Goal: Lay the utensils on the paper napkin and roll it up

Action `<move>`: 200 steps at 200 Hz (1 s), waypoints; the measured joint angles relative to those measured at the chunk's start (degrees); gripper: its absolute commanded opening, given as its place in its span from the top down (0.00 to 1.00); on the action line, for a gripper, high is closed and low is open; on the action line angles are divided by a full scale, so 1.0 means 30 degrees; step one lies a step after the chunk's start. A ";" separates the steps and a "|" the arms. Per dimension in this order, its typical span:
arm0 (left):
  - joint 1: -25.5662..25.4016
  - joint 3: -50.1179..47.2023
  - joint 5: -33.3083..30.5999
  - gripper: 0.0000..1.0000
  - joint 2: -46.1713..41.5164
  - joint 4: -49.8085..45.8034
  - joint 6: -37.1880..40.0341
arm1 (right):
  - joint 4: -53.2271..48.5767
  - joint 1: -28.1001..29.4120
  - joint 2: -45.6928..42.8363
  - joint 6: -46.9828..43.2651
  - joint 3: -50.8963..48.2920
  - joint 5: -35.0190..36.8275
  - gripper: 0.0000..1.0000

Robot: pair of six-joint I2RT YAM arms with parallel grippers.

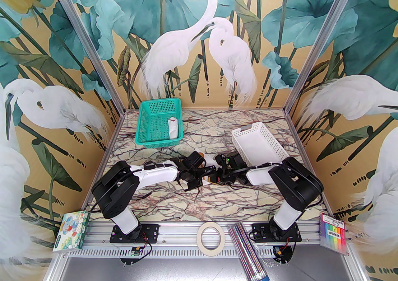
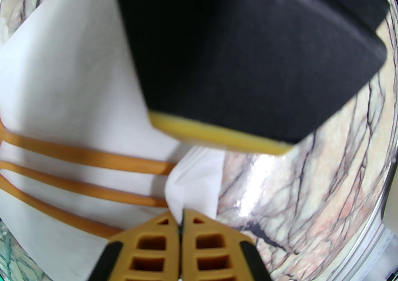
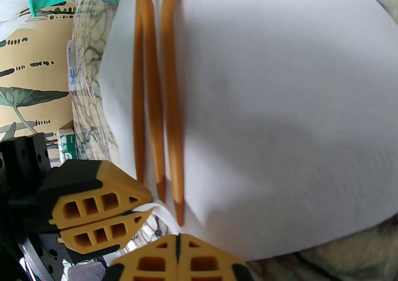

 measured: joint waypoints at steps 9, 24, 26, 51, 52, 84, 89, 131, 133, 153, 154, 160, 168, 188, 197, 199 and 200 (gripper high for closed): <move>0.0000 0.0007 -0.0007 0.90 0.0000 -0.0073 -0.0058 | -0.0044 0.0007 0.0036 0.0000 0.0051 0.0022 1.00; 0.0036 0.0022 -0.0007 0.89 0.0000 -0.0124 -0.0080 | -0.0066 0.0015 0.0109 -0.0015 0.0117 0.0029 1.00; 0.0036 0.0022 -0.0007 0.89 0.0000 -0.0131 -0.0087 | -0.0066 0.0022 0.0117 -0.0022 0.0131 0.0036 1.00; 0.0073 0.0022 -0.0051 0.81 0.0000 -0.0233 -0.0080 | -0.0204 0.0073 0.0226 -0.0029 0.0219 0.0182 1.00; 0.0073 0.0022 -0.0051 0.81 0.0000 -0.0226 -0.0080 | -0.0211 0.0073 0.0226 -0.0036 0.0226 0.0189 1.00; 0.0073 0.0051 -0.0036 0.71 0.0000 -0.0189 -0.0182 | -0.0794 0.0087 0.0466 -0.0036 0.0393 0.0510 1.00; 0.0073 0.0051 -0.0044 0.70 -0.0007 -0.0197 -0.0248 | -0.0918 0.0095 0.0466 -0.0036 0.0452 0.0539 1.00; 0.0029 -0.0262 0.0306 0.53 -0.0794 0.0554 -0.0969 | -0.1413 0.0204 0.0517 -0.0051 0.0801 0.0947 1.00; 0.0029 -0.0284 0.0357 0.52 -0.0918 0.0627 -0.0954 | -0.1428 0.0211 0.0517 -0.0058 0.0816 0.0969 1.00; 0.0029 -0.0568 0.0823 0.46 -0.1974 0.1253 -0.1698 | -0.1537 0.0219 0.0517 -0.0051 0.0867 0.1035 1.00; 0.0029 -0.0583 0.0831 0.46 -0.2011 0.1282 -0.1749 | -0.1537 0.0219 0.0517 -0.0051 0.0867 0.1035 1.00; 0.0029 -0.0758 0.0998 0.45 -0.2426 0.1501 -0.2098 | -0.1559 0.0219 0.0517 -0.0058 0.0874 0.1035 1.00; 0.0029 -0.1020 0.1173 0.44 -0.2973 0.1807 -0.2557 | -0.1574 0.0219 0.0517 -0.0051 0.0889 0.1042 1.00; 0.0029 -0.1902 0.1450 0.43 -0.4386 0.2433 -0.3796 | -0.1617 0.0219 0.0517 -0.0051 0.0903 0.1056 1.00; 0.0029 -0.2390 0.1494 0.43 -0.5100 0.2703 -0.4532 | -0.1625 0.0219 0.0517 -0.0051 0.0903 0.1100 1.00; 0.0029 -0.2506 0.1523 0.44 -0.5282 0.2776 -0.4743 | -0.1625 0.0219 0.0517 -0.0058 0.0903 0.1107 1.00; 0.0029 -0.2543 0.1523 0.44 -0.5340 0.2790 -0.4830 | -0.1625 0.0219 0.0517 -0.0058 0.0903 0.1107 1.00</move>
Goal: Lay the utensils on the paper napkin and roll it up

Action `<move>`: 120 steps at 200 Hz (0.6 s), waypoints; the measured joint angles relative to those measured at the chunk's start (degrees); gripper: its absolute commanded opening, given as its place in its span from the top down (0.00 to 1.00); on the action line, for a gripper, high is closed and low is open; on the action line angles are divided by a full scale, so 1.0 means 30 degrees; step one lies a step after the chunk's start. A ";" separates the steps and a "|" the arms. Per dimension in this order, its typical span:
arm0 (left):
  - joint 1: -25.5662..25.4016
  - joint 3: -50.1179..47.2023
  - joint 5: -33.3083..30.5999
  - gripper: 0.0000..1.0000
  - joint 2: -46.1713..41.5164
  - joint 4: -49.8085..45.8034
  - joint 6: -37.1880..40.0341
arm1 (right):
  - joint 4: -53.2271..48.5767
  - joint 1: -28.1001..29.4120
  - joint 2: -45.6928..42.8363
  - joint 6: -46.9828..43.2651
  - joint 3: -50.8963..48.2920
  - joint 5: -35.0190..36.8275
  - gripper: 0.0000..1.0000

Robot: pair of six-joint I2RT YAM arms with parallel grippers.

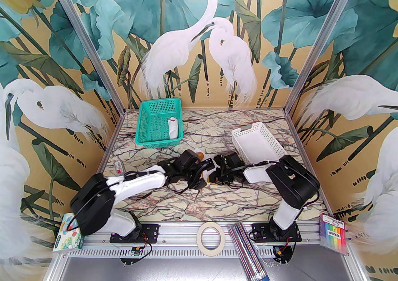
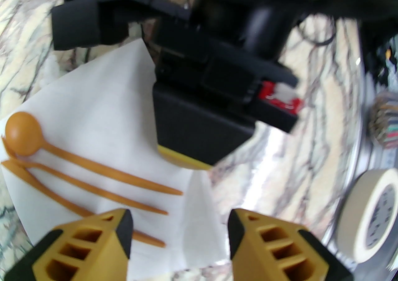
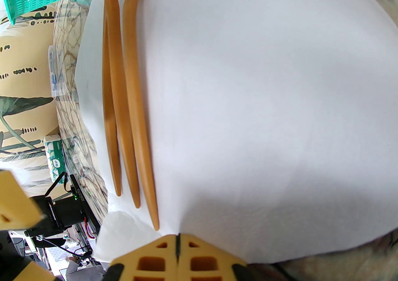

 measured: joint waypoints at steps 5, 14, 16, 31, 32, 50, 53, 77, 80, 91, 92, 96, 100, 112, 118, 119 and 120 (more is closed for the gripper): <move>0.0000 -0.0262 0.0022 0.45 -0.0372 0.0182 -0.0415 | -0.0007 0.0000 0.0000 0.0000 0.0000 0.0007 1.00; 0.0000 -0.0670 0.0102 0.46 -0.0991 0.0430 -0.1428 | -0.0007 0.0000 0.0000 0.0000 0.0000 0.0007 1.00; 0.0000 -0.0780 0.0146 0.46 -0.1129 0.0517 -0.1698 | -0.0007 0.0000 0.0000 0.0007 0.0000 0.0007 1.00; 0.0000 -0.1195 0.0386 0.49 -0.1756 0.0823 -0.3628 | -0.0007 0.0000 0.0000 0.0000 0.0000 0.0007 1.00; 0.0000 -0.1202 0.0415 0.49 -0.1770 0.0831 -0.3752 | -0.0007 0.0000 0.0000 0.0000 0.0000 0.0015 1.00; 0.0000 -0.1311 0.0743 0.53 -0.1821 0.0896 -0.6426 | -0.0007 0.0000 -0.0007 0.0007 0.0000 0.0036 1.00; 0.0000 -0.1341 0.0831 0.53 -0.1792 0.0903 -0.7038 | -0.0015 0.0000 -0.0007 0.0007 0.0000 0.0051 1.00; 0.0000 -0.1639 0.1596 0.62 -0.1566 0.0947 -1.0120 | -0.0124 0.0000 -0.0095 -0.0044 0.0000 0.0226 1.00; 0.0000 -0.1734 0.1712 0.63 -0.1530 0.0984 -1.0637 | -0.0153 0.0000 -0.0109 -0.0044 0.0000 0.0255 1.00; 0.0000 -0.2120 0.2084 0.68 -0.1370 0.1086 -1.1628 | -0.0182 0.0000 -0.0131 -0.0058 0.0000 0.0306 1.00; 0.0000 -0.2149 0.2091 0.68 -0.1355 0.1086 -1.1744 | -0.0189 0.0000 -0.0131 -0.0058 0.0000 0.0313 1.00; 0.0000 -0.2324 0.2251 0.69 -0.1326 0.1093 -1.2101 | -0.0197 0.0000 -0.0131 -0.0058 0.0007 0.0306 1.00; 0.0000 -0.2477 0.2324 0.69 -0.1304 0.1107 -1.2480 | -0.0211 0.0000 -0.0131 -0.0058 0.0007 0.0313 1.00; 0.0000 -0.2936 0.2565 0.71 -0.1311 0.1107 -1.3260 | -0.0226 0.0000 -0.0138 -0.0058 0.0015 0.0335 1.00; 0.0000 -0.3147 0.2623 0.72 -0.1319 0.1137 -1.3624 | -0.0233 0.0000 -0.0153 -0.0058 0.0015 0.0350 1.00; 0.0000 -0.3169 0.2630 0.72 -0.1319 0.1144 -1.3661 | -0.0240 0.0000 -0.0153 -0.0058 0.0015 0.0350 1.00; 0.0000 -0.3191 0.2637 0.72 -0.1326 0.1144 -1.3704 | -0.0240 0.0000 -0.0153 -0.0058 0.0015 0.0350 1.00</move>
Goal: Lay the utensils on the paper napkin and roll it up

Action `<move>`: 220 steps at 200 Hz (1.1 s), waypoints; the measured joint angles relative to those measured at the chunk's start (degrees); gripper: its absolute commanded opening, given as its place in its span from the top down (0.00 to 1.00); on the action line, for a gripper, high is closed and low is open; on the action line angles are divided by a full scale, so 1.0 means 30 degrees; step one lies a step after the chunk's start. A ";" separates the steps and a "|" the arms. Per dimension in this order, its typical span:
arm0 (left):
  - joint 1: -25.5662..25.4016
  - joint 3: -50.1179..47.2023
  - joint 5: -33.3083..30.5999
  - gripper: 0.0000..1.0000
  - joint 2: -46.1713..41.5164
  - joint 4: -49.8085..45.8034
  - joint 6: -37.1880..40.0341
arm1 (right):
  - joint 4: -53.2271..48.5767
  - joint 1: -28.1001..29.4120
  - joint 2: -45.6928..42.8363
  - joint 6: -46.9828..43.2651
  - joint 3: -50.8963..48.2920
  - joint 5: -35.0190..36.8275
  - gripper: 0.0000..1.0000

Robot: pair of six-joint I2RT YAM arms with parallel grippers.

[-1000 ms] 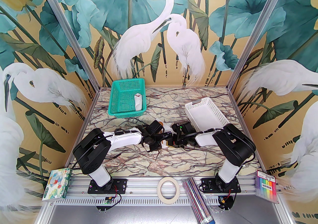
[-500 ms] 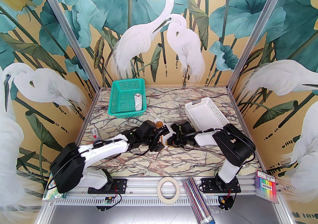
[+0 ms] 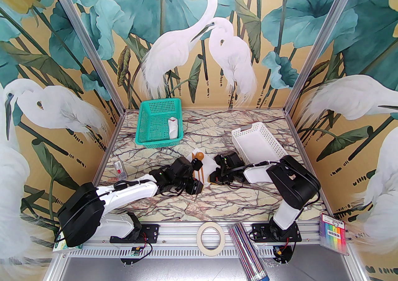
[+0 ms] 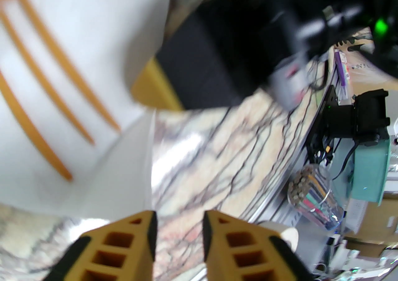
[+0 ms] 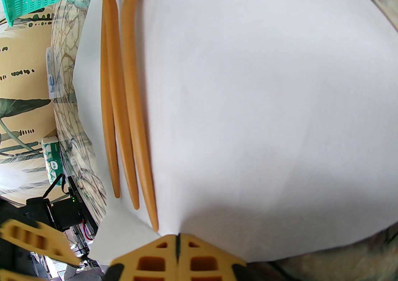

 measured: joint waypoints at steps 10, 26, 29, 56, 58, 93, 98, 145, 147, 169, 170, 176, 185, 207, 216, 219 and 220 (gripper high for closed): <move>0.0000 -0.0321 0.0036 0.74 -0.0138 0.0036 -0.0517 | -0.0058 0.0000 -0.0044 0.0000 0.0000 0.0015 1.00; 0.0000 -0.0801 0.0146 0.77 -0.0634 0.0182 -0.1107 | -0.0095 0.0000 -0.0058 0.0000 0.0000 0.0029 1.00; 0.0000 -0.0874 0.0182 0.78 -0.0707 0.0248 -0.1290 | -0.0102 0.0000 -0.0058 -0.0007 0.0000 0.0029 1.00; 0.0000 -0.1792 0.0729 0.80 -0.0896 0.1486 -0.2273 | -0.0168 0.0000 -0.0087 -0.0080 0.0000 0.0080 1.00; 0.0000 -0.1887 0.0780 0.80 -0.0896 0.1552 -0.2317 | -0.0175 0.0000 -0.0087 -0.0087 0.0000 0.0080 1.00; -0.0168 -0.3140 0.1443 0.81 -0.0466 0.3060 -0.3213 | -0.0204 0.0000 -0.0087 -0.0219 0.0022 0.0080 1.00; -0.0197 -0.3228 0.1472 0.81 -0.0335 0.3271 -0.3286 | -0.0204 0.0000 -0.0087 -0.0219 0.0022 0.0080 1.00; -0.0335 -0.3300 0.1668 0.81 0.1290 0.5122 -0.3577 | -0.0219 0.0000 -0.0095 -0.0299 0.0022 0.0087 1.00; -0.0335 -0.3300 0.1668 0.81 0.1341 0.5180 -0.3570 | -0.0219 0.0000 -0.0095 -0.0299 0.0022 0.0087 1.00; -0.0342 -0.3286 0.1545 0.81 0.1792 0.5595 -0.3483 | -0.0270 0.0000 -0.0124 -0.0357 0.0022 0.0102 1.00; -0.0335 -0.3286 0.1545 0.81 0.1800 0.5595 -0.3475 | -0.0270 0.0000 -0.0124 -0.0357 0.0022 0.0102 1.00; -0.0335 -0.3264 0.1450 0.81 0.1887 0.5617 -0.3410 | -0.0284 0.0000 -0.0138 -0.0357 0.0022 0.0124 1.00; -0.0335 -0.3184 0.1275 0.81 0.1982 0.5610 -0.3228 | -0.0342 0.0000 -0.0160 -0.0357 0.0022 0.0160 1.00; -0.0335 -0.2718 0.0758 0.81 0.2040 0.5464 -0.2754 | -0.0481 0.0000 -0.0233 -0.0364 0.0022 0.0270 1.00; -0.0335 -0.2477 0.0466 0.81 0.2040 0.5406 -0.2514 | -0.0503 0.0000 -0.0262 -0.0364 0.0022 0.0306 1.00; -0.0335 -0.2397 0.0372 0.81 0.2040 0.5370 -0.2477 | -0.0517 0.0000 -0.0270 -0.0364 0.0029 0.0321 1.00; -0.0335 -0.2375 0.0350 0.81 0.2040 0.5370 -0.2463 | -0.0525 0.0000 -0.0270 -0.0364 0.0029 0.0328 1.00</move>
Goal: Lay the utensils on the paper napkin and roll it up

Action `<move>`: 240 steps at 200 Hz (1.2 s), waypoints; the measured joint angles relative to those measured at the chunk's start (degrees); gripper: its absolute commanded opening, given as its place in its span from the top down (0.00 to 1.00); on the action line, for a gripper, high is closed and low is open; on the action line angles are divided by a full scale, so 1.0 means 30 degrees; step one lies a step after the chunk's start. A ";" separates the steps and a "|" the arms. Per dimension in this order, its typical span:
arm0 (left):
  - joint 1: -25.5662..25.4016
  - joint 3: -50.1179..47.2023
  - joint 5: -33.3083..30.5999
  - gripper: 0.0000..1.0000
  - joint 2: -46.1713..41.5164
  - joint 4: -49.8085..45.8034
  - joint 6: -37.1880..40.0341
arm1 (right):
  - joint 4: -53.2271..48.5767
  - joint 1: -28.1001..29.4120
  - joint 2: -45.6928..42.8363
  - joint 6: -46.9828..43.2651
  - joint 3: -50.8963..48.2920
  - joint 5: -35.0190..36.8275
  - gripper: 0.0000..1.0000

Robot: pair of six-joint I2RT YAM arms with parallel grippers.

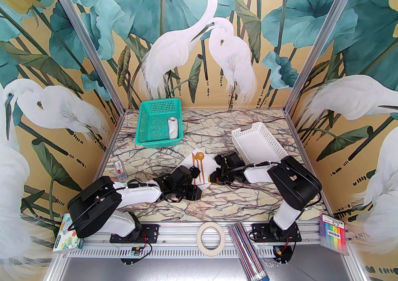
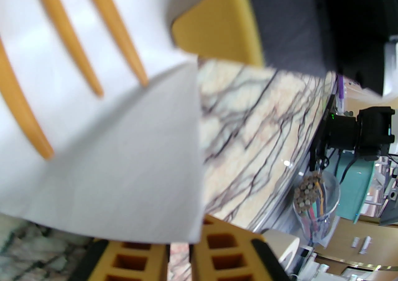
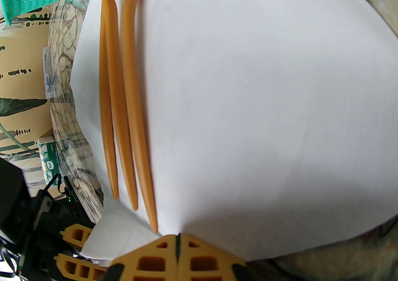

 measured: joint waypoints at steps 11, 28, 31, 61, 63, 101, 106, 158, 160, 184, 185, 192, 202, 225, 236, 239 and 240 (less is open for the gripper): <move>0.0029 0.0291 -0.0299 0.81 0.0000 -0.0066 0.0321 | -0.0095 0.0000 -0.0066 -0.0007 0.0000 0.0080 1.00; 0.0219 0.0561 -0.0561 0.81 0.0000 -0.0080 0.0714 | -0.0175 0.0000 -0.0102 -0.0051 0.0000 0.0124 1.00; 0.0277 0.0590 -0.0597 0.81 0.0000 -0.0080 0.0794 | -0.0182 0.0000 -0.0109 -0.0058 0.0000 0.0131 1.00; 0.0707 0.0947 -0.1035 0.81 0.0175 -0.0262 0.1428 | -0.0262 0.0000 -0.0182 -0.0073 -0.0007 0.0189 1.00; 0.0736 0.0976 -0.1035 0.81 0.0219 -0.0270 0.1494 | -0.0277 0.0000 -0.0189 -0.0073 -0.0007 0.0197 1.00; 0.0918 0.1654 -0.1093 0.81 0.0889 -0.0379 0.2091 | -0.0809 0.0000 -0.0743 -0.0102 -0.0007 0.0561 0.96; 0.0918 0.1727 -0.1093 0.81 0.0991 -0.0379 0.2142 | -0.0838 0.0000 -0.0882 -0.0124 -0.0007 0.0612 0.95; 0.1020 0.1858 -0.1107 0.81 0.1486 -0.0401 0.2579 | -0.0882 0.0000 -0.1749 -0.0131 -0.0007 0.0583 1.00; 0.1027 0.1858 -0.1100 0.81 0.1494 -0.0401 0.2579 | -0.0882 0.0000 -0.1749 -0.0124 -0.0015 0.0546 1.00; 0.1129 0.1872 -0.1151 0.81 0.1661 -0.0393 0.2630 | -0.0590 0.0131 -0.1749 -0.0051 -0.0109 0.0204 1.00; 0.1137 0.1872 -0.1151 0.81 0.1661 -0.0393 0.2630 | -0.0576 0.0146 -0.1749 -0.0051 -0.0117 0.0189 1.00; 0.1166 0.1887 -0.1158 0.81 0.1712 -0.0372 0.2637 | -0.0474 0.0240 -0.1749 -0.0036 -0.0160 0.0102 1.00; 0.1224 0.1938 -0.1158 0.81 0.1800 -0.0350 0.2637 | -0.0386 0.0423 -0.1749 0.0015 -0.0204 0.0029 1.00; 0.1319 0.1996 -0.1158 0.81 0.1880 -0.0335 0.2652 | -0.0189 0.0831 -0.1749 0.0080 -0.0211 -0.0160 1.00; 0.1348 0.2055 -0.1158 0.81 0.1887 -0.0335 0.2718 | -0.0117 0.0962 -0.1749 0.0095 -0.0211 -0.0219 1.00; 0.1362 0.2069 -0.1158 0.82 0.1894 -0.0328 0.2747 | -0.0102 0.0991 -0.1749 0.0095 -0.0211 -0.0248 1.00; 0.1370 0.2069 -0.1158 0.82 0.1894 -0.0321 0.2761 | -0.0095 0.0998 -0.1749 0.0095 -0.0211 -0.0255 1.00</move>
